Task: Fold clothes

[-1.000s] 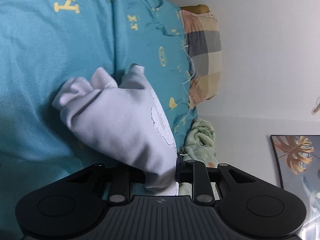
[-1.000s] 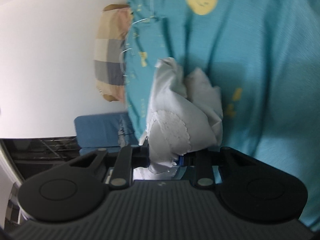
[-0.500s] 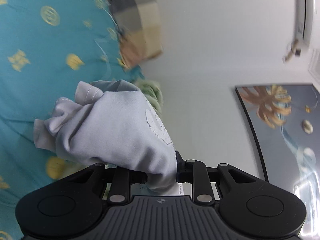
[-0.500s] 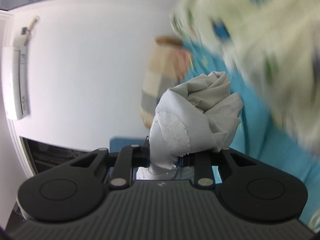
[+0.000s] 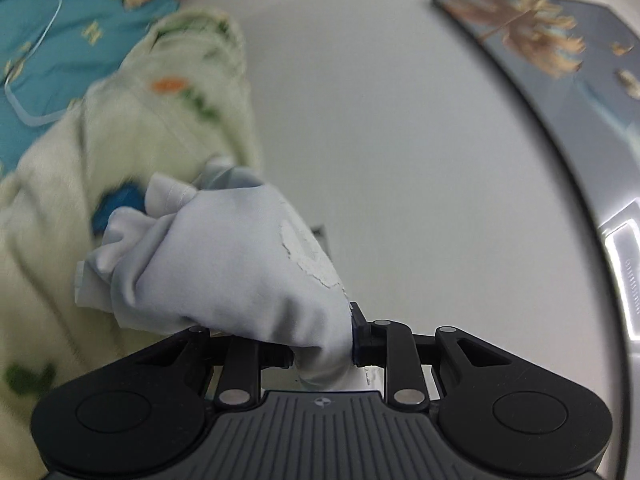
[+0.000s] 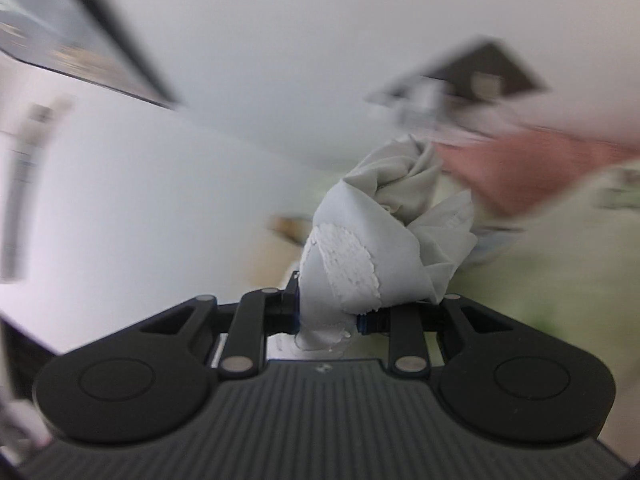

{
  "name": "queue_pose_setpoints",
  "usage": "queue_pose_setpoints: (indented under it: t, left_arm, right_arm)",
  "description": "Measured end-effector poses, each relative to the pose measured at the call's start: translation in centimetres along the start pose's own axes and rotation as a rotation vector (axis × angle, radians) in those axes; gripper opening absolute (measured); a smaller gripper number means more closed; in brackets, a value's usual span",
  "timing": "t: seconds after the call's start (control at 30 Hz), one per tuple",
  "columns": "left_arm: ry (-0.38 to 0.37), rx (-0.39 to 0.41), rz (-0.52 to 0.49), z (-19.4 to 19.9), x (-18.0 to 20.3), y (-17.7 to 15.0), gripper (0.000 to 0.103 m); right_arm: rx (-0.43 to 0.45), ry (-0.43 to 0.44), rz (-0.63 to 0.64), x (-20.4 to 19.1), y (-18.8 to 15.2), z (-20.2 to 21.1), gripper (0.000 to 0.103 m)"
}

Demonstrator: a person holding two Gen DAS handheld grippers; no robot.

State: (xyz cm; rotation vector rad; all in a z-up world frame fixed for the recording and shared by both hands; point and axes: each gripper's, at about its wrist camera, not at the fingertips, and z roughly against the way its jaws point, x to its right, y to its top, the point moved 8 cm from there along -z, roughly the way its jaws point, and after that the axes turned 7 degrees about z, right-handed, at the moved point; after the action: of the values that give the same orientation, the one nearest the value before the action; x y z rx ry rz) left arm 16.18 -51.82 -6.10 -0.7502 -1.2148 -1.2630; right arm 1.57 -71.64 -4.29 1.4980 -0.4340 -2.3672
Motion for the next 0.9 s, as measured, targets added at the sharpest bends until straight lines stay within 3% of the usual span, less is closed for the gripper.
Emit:
queue_pose_setpoints:
  t: [0.03, 0.1, 0.17, 0.27, 0.33, 0.43, 0.53, 0.6, 0.73, 0.9]
  left_arm:
    - [0.029, -0.008, -0.038, -0.3, -1.1, -0.7, 0.026]
    - [0.040, -0.025, -0.064, -0.3, -2.5, -1.4, 0.027]
    - [0.047, -0.039, -0.082, -0.1, -3.5, -1.9, 0.027]
    - [0.101, -0.051, -0.141, 0.6, -3.8, -1.8, 0.035]
    - [0.156, -0.061, -0.184, 0.9, -3.7, -1.3, 0.057]
    - [0.225, -0.054, -0.265, 2.8, -2.2, -2.1, 0.083]
    - [0.304, -0.043, -0.373, 4.8, -1.2, -3.0, 0.092]
    - [0.354, -0.014, -0.439, 6.5, -0.4, -3.5, 0.100]
    - [0.388, 0.039, -0.542, 11.5, 2.5, -5.7, 0.103]
    - [0.436, 0.124, -0.706, 18.5, 7.0, -9.6, 0.103]
  right_arm:
    - [-0.040, -0.065, -0.020, 1.9, -0.9, 0.0, 0.028]
    - [-0.084, -0.113, -0.048, 4.5, -2.6, 0.1, 0.028]
    - [-0.092, -0.131, -0.053, 6.0, -3.5, 0.2, 0.028]
    - [-0.085, -0.112, -0.061, 6.1, -3.6, -0.1, 0.029]
    - [-0.101, -0.116, -0.038, 5.5, -3.6, -0.1, 0.031]
    - [-0.108, -0.124, 0.022, 4.0, -3.9, 1.0, 0.039]
    - [-0.078, -0.165, 0.156, 2.1, -4.6, 3.7, 0.054]
    - [-0.072, -0.195, 0.272, 0.8, -5.5, 5.3, 0.056]
    - [-0.059, -0.178, 0.412, -1.8, -7.9, 8.2, 0.056]
    - [0.018, -0.170, 0.587, -5.3, -10.3, 12.3, 0.057]
